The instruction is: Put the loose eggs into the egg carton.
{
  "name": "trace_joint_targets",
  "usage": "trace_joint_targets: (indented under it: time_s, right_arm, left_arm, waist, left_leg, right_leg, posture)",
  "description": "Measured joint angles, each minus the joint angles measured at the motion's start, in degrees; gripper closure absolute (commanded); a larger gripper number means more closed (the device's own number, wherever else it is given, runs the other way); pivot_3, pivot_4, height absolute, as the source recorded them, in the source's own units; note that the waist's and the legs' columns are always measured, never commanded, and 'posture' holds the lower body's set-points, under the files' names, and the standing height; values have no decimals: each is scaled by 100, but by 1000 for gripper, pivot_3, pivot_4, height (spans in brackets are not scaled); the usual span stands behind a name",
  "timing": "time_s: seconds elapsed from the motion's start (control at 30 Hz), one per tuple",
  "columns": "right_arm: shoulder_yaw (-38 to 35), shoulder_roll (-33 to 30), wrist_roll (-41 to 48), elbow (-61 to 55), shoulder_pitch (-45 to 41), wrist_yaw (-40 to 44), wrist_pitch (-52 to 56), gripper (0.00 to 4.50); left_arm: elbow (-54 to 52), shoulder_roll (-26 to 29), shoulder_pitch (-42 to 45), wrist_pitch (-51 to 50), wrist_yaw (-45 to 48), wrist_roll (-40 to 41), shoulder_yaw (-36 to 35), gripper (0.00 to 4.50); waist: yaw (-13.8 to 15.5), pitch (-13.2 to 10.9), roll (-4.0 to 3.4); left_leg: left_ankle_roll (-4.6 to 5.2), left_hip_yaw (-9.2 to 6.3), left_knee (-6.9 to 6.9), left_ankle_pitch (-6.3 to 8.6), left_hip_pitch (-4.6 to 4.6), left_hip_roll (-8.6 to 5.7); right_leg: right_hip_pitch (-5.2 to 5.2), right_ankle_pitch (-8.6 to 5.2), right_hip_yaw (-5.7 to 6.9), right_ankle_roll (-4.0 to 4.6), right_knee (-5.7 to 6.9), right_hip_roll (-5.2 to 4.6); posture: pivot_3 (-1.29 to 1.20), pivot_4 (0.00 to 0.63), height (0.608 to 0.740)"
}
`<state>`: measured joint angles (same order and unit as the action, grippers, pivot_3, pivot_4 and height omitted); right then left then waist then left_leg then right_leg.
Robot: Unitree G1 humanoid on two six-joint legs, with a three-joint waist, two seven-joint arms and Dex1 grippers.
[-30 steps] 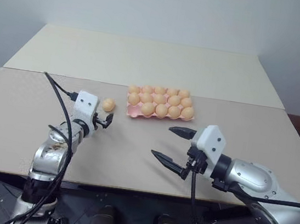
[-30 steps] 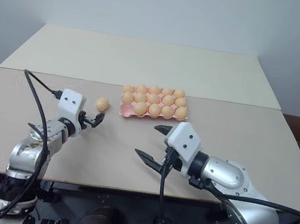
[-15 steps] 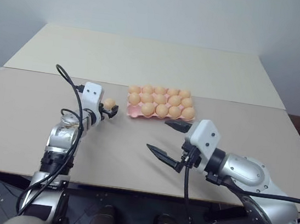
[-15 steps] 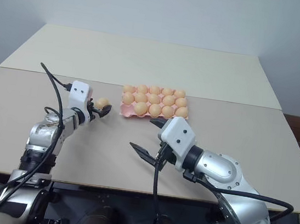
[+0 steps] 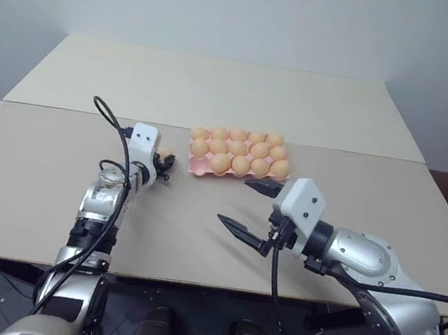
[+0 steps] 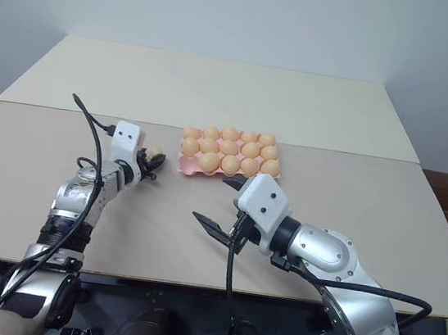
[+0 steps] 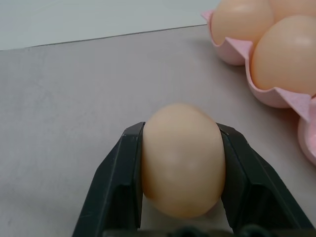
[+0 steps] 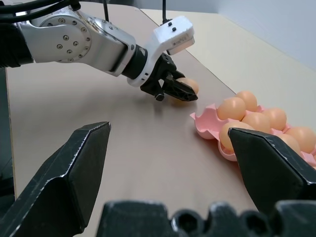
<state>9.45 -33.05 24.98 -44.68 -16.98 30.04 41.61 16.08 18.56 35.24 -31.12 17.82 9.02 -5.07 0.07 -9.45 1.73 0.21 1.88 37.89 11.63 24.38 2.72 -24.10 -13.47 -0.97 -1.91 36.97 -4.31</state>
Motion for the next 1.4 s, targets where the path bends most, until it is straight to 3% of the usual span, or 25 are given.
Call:
trace_joint_targets:
  time_s: [0.23,0.47,0.73,1.03,1.23,1.4]
  right_arm:
    - [-459,-217,198,-97,118,115,16,0]
    - [-644,-444,346,-266,436,142,117,0]
    - [-645,-469,349,-388,497,72,152,0]
    - [-645,-493,348,-391,528,44,153,0]
    - [-646,-492,348,-392,529,38,153,0]
    - [-799,-422,348,-399,726,-75,152,0]
  left_arm:
    - [-1578,5,-130,-47,511,32,541,2833]
    - [-1384,-76,-121,22,677,-155,1067,2833]
    - [-1129,-105,-122,240,646,-307,1109,2834]
    - [-1127,-103,-137,240,549,-332,1010,15]
    - [-1181,-114,-234,316,578,-276,927,15]
    - [-1957,-91,-597,260,449,-17,379,15]
  waist:
    - [50,0,0]
    - [20,0,0]
    - [21,0,1]
    - [27,0,1]
    - [43,0,1]
    - [26,0,1]
  left_leg:
    - [-1,2,0,0,-4,-3]
    - [0,1,0,0,-4,-1]
    - [0,0,0,0,-3,-2]
    - [0,0,0,0,-5,-2]
    - [0,0,0,0,-2,-2]
    - [0,0,0,0,-3,1]
  right_leg:
    - [6,0,0,0,-1,-3]
    - [3,0,-2,0,0,1]
    - [3,0,-2,0,-1,0]
    - [5,0,-2,0,-1,0]
    - [3,0,-2,-1,-3,-1]
    - [2,0,-3,0,1,0]
  posture:
    - [0,150,740]
    - [0,150,740]
    - [0,150,740]
    - [0,150,740]
    - [0,150,740]
    - [0,150,740]
